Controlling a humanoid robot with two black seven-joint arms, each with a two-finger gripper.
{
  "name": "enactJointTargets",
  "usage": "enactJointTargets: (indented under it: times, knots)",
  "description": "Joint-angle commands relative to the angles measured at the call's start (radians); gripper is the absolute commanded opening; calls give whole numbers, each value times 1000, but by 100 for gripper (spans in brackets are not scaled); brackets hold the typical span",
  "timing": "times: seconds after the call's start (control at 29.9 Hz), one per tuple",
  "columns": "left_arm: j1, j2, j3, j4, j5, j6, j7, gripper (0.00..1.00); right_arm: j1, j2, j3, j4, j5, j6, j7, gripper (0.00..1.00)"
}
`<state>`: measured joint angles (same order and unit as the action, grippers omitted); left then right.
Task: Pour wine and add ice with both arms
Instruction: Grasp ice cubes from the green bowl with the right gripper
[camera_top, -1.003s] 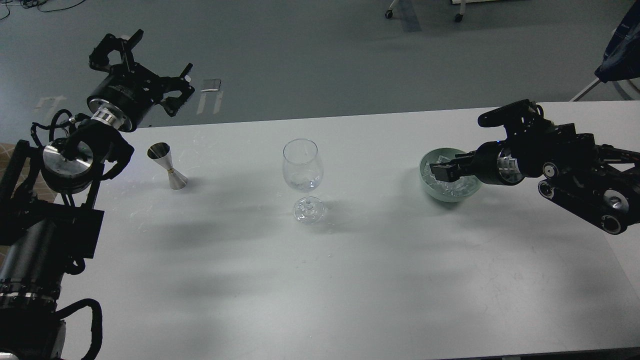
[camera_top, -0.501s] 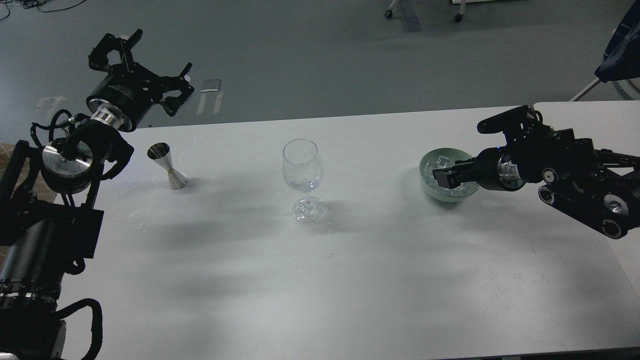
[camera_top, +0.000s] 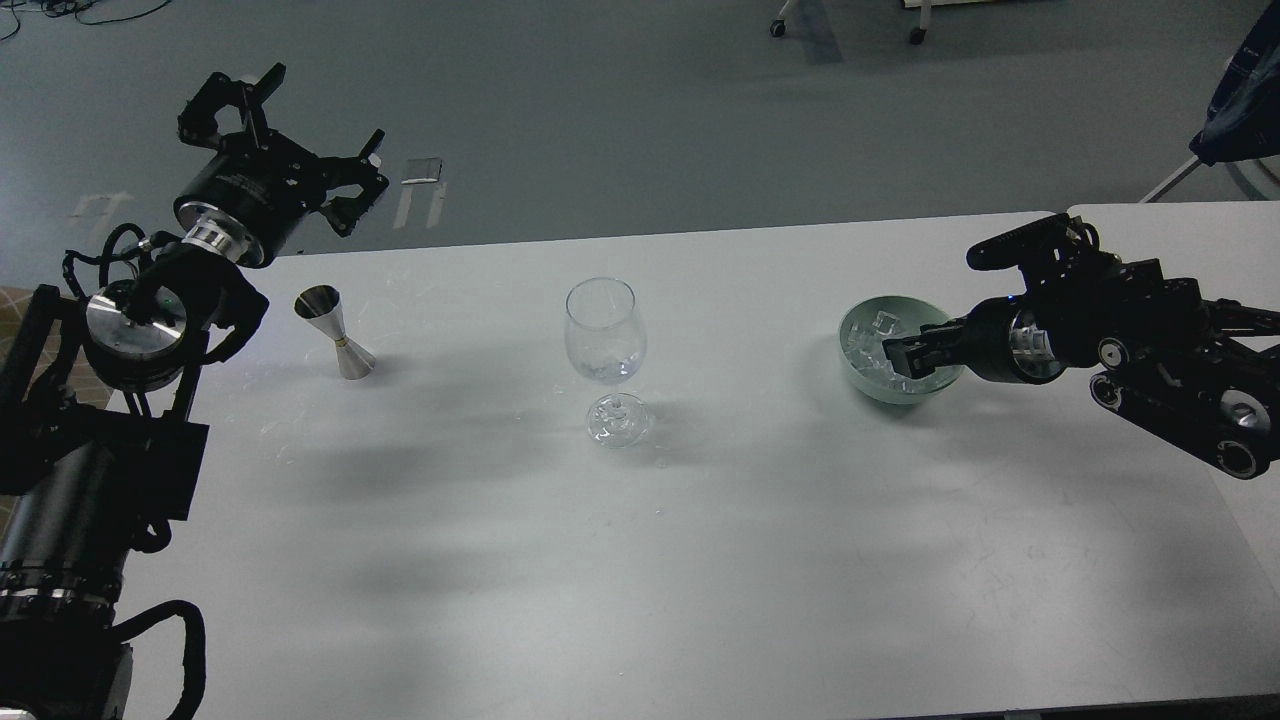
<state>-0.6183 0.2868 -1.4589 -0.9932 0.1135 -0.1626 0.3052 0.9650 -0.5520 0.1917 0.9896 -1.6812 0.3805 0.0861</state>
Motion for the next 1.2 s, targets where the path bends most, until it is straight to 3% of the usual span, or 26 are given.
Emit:
enactJointTargets:
  times: [0.0, 0.27, 1.17]
  knots:
    - [0, 0, 0, 2, 0, 0, 0, 98, -2, 0, 2, -2, 0, -3, 1, 49]
    - [23, -6, 2, 2, 2, -2, 0, 98, -3, 3, 2, -5, 0, -28, 0, 42]
    - [25, -5, -1, 4, -2, -8, -20, 98, -29, 14, 8, -31, 0, -54, 0, 43]
